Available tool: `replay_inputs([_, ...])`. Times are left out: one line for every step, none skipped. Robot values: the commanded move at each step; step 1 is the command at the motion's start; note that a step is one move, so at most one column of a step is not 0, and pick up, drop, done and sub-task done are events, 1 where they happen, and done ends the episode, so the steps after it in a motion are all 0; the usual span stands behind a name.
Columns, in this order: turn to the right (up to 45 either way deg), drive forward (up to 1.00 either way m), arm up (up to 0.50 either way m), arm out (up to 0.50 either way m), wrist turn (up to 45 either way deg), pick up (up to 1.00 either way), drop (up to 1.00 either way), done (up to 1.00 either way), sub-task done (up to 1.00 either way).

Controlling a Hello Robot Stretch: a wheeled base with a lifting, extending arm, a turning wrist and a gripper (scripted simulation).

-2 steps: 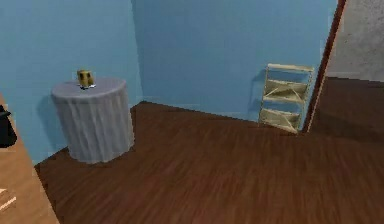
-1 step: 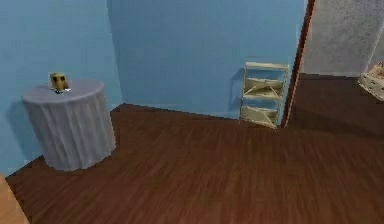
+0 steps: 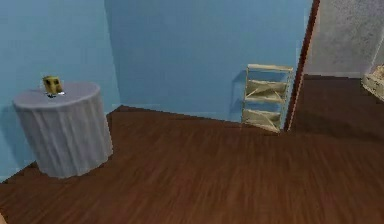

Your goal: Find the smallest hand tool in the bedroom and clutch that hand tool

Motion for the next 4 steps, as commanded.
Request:
replay_inputs([15.0,0.00,0.00,0.00,0.0,0.00,0.00,0.00,0.00])
replay_inputs([0.0,0.55,0.00,0.00,0.0,0.00,0.00,0.00,0.00])
replay_inputs([30.0,0.00,0.00,0.00,0.0,0.00,0.00,0.00,0.00])
replay_inputs([0.0,1.00,0.00,0.00,0.0,0.00,0.00,0.00,0.00])
